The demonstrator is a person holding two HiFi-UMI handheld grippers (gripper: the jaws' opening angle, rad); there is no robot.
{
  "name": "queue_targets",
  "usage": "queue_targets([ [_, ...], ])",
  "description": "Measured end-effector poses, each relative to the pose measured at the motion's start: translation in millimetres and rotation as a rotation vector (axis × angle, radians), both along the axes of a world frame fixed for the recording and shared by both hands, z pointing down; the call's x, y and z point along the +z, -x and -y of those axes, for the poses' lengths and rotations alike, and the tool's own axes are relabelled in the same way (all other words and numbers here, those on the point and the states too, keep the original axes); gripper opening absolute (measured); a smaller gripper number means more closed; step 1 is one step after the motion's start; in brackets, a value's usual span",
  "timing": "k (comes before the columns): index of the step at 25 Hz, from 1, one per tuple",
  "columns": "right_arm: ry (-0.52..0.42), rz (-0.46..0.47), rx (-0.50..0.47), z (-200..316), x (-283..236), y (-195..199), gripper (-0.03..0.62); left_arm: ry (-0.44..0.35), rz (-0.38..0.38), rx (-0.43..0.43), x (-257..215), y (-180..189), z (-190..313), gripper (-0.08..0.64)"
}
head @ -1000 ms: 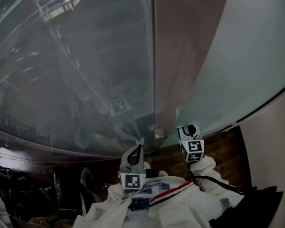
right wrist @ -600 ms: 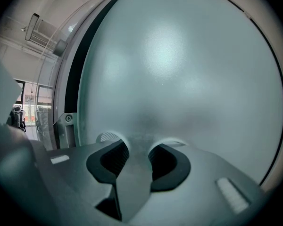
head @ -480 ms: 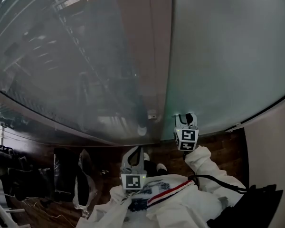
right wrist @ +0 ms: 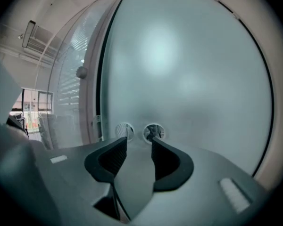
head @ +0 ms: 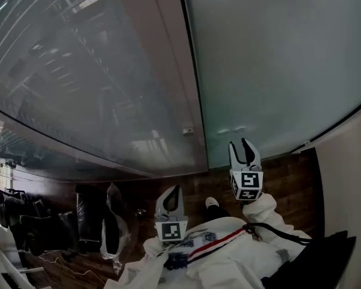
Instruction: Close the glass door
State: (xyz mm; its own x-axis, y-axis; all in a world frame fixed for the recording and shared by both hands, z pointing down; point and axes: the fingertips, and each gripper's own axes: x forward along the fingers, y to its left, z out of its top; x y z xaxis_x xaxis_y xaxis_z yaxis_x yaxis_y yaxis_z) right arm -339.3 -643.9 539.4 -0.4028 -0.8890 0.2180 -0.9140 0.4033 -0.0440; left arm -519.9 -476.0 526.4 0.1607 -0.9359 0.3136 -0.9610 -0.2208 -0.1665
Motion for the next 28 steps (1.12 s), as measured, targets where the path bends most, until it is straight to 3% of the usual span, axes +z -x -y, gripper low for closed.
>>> queue_targets([
  [1,0.015,0.019,-0.018,-9.5,1.0,-5.1,0.151,-0.001,-0.003,0.007,1.2,-3.9,3.0,0.002],
  [3,0.053,0.029,-0.073,-30.0,6.8,-10.8,0.008,-0.009,-0.001,0.027,3.3,-13.4,5.4,0.002],
  [8,0.02,-0.054,-0.159,-108.3,-3.1,10.0,0.008,-0.044,-0.015,0.033,-3.0,-12.1,-50.2,0.002],
  [14,-0.06,-0.064,-0.206,-213.6,-35.0,50.9,0.008,-0.07,-0.023,0.038,-7.2,7.9,-147.2,0.002],
  [21,-0.005,-0.068,-0.159,-302.9,-18.9,33.5,0.008,-0.144,-0.048,0.109,-23.6,-7.7,-202.8,0.002],
  [28,0.022,-0.083,-0.147,-369.5,-19.0,30.4,0.008,-0.117,-0.073,0.15,-21.9,-13.6,-258.2,0.002],
])
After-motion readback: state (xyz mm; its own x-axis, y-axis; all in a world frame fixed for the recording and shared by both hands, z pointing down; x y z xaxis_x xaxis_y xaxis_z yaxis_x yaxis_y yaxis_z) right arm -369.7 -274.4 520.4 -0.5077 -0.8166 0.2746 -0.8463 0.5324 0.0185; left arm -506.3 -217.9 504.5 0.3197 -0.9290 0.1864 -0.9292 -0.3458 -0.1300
